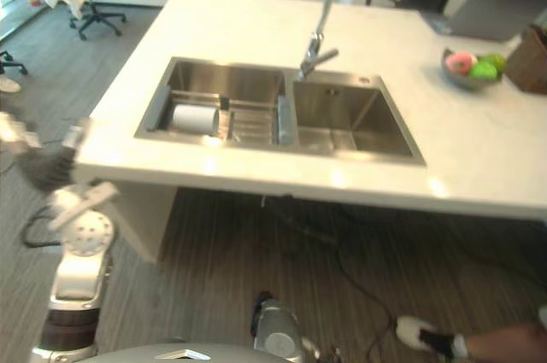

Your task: Walk over to the sink, pick up the cup, carry it to the dishwasher, place the cup inside the dishwasher, then close the dishwasher door

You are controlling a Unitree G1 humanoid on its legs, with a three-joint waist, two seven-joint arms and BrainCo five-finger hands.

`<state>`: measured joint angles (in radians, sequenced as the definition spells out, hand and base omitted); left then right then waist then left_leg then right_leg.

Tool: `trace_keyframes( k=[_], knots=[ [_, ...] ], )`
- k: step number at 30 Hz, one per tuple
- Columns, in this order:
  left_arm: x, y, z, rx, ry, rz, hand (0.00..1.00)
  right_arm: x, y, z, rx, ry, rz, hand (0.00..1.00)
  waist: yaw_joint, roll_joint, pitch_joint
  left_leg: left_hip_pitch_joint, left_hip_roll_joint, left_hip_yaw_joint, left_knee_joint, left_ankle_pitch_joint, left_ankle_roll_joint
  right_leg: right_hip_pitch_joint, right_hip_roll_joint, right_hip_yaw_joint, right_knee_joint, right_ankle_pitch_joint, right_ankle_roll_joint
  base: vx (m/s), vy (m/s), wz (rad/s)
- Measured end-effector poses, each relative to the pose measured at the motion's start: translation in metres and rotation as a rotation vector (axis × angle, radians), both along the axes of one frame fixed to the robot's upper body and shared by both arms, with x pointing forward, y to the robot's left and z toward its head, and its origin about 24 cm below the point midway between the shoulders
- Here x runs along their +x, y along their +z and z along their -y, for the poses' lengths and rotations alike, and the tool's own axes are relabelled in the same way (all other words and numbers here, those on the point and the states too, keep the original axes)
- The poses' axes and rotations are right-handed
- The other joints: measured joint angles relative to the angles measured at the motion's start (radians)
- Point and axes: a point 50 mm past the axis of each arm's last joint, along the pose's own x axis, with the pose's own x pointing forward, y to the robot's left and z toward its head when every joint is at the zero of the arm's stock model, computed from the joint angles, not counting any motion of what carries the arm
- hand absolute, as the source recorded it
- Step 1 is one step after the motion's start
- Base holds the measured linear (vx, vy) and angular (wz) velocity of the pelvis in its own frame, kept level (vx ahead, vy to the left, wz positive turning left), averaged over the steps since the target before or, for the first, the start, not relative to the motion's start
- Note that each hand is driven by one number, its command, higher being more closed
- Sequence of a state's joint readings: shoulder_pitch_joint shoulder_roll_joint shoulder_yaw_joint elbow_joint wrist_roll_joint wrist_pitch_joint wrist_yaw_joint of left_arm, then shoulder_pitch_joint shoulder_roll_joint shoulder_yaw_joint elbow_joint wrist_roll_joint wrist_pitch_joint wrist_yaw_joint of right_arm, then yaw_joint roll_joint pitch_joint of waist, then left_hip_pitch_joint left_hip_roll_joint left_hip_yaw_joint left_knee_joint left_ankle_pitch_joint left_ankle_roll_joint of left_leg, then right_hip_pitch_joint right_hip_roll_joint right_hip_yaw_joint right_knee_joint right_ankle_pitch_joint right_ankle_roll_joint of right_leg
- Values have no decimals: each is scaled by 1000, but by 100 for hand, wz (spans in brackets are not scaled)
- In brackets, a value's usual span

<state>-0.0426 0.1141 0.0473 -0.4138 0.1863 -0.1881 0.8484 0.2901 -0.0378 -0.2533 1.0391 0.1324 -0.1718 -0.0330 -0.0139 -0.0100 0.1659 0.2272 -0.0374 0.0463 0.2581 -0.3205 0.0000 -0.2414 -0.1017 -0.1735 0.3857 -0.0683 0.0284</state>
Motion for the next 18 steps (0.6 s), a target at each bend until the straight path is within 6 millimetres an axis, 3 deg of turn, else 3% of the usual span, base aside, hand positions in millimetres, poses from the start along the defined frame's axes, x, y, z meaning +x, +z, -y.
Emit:
trace_keyframes(
  k=[1,2,3,4,5,6,7,8,10,11,12,14,18],
  knots=[
    [-11,9,0,31,11,68,0,-6,-1,-3,13,27,-28,0,-8,-19,-15,10,7,4,57,-38,-37,30,-1,-4,-27,88,-21,645,-254,71],
    [-15,8,8,17,-8,74,0,-9,1,11,-15,51,-57,0,-19,37,-25,-36,66,11,214,-49,-57,73,28,-47,-26,57,-26,607,-244,72],
    [-15,9,12,16,-36,78,0,-10,2,17,-27,72,-69,0,-19,46,-33,-75,87,16,315,-34,-81,104,39,-59,-51,42,-26,456,-180,54],
    [-14,11,19,17,-84,82,0,-9,4,25,-42,92,-71,0,-14,63,-35,-134,122,33,473,22,-125,157,60,-70,-91,31,-31,519,-197,21],
    [-11,12,26,44,-151,68,0,-8,7,32,-50,133,-66,0,1,77,-37,-207,180,73,637,61,-129,220,73,-74,-142,23,-40,469,-166,3],
    [-9,13,32,78,-209,49,0,-9,7,31,-49,139,-72,0,4,71,-47,-234,230,129,666,42,-110,275,73,-77,-192,22,-42,432,-163,-9],
    [-8,13,35,94,-239,42,0,-10,7,32,-48,139,-77,0,2,63,-52,-246,254,152,648,30,-105,294,69,-79,-215,22,-42,463,-192,-12],
    [-7,15,46,138,-328,36,0,-15,7,36,-57,137,-102,0,2,67,-73,-260,295,188,522,13,-98,325,62,-78,-257,23,-41,362,-140,-12],
    [-8,18,59,184,-420,39,0,-21,8,41,-61,122,-113,0,0,79,-91,-243,294,204,272,45,-80,330,50,-72,-281,27,-35,324,-21,-15],
    [-5,24,75,240,-515,47,0,-21,9,45,-56,100,-101,0,-7,99,-102,-234,283,186,4,234,-61,325,56,-63,-300,32,-19,325,113,-16],
    [-4,26,82,279,-562,48,0,-24,8,45,-52,78,-111,0,-9,110,-102,-221,280,168,-69,299,-109,323,64,-55,-310,30,-7,299,116,-17],
    [-3,25,91,376,-622,12,0,-19,6,40,-36,44,-102,0,-28,103,-109,-176,254,170,-173,320,-123,317,53,-35,-329,34,13,120,87,-16],
    [5,16,114,610,-736,-88,0,-17,4,37,-26,34,-98,0,-31,89,-112,-156,224,202,-262,333,-126,292,35,-18,-348,46,37,22,87,-8]
  ],
)
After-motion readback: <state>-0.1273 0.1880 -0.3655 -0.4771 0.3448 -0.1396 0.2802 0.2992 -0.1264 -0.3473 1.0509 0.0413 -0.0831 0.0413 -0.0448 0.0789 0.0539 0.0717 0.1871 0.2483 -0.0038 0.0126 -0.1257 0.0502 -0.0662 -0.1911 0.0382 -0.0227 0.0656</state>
